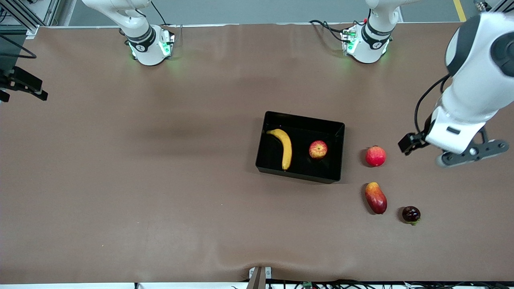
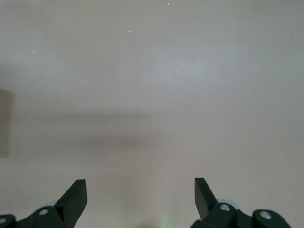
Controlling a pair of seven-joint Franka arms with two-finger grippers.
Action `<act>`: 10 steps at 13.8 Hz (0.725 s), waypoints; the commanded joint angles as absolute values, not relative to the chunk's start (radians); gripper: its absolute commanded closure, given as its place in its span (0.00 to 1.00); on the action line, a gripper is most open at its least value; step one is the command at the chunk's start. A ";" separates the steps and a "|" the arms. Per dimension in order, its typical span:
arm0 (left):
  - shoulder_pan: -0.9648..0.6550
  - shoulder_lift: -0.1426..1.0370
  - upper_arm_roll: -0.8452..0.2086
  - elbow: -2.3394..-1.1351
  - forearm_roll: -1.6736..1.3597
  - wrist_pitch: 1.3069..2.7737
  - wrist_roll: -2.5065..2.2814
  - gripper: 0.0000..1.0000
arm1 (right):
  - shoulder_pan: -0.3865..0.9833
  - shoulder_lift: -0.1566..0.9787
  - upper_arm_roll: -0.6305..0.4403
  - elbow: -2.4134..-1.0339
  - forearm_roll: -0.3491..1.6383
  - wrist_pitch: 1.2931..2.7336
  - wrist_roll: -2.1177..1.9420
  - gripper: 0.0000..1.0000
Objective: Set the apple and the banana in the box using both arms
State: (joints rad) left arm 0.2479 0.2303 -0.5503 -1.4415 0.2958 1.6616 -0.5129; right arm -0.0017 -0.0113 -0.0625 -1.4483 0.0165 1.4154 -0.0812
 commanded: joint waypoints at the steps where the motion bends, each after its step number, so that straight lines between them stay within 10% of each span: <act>1: 0.310 0.158 -0.554 -1.465 0.223 1.637 -0.413 0.00 | -0.009 -0.101 -0.067 -1.535 0.031 1.402 -0.078 0.00; 10: 0.138 -0.078 -0.215 -1.641 0.014 1.608 -0.138 0.00 | -0.008 -0.091 -0.069 -1.523 0.020 1.414 -0.080 0.00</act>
State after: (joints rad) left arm 0.1993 0.0105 -0.2732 -1.5406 0.0350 1.6029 -0.1541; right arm -0.0025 -0.0717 -0.0720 -1.5061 0.0166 1.4039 -0.0813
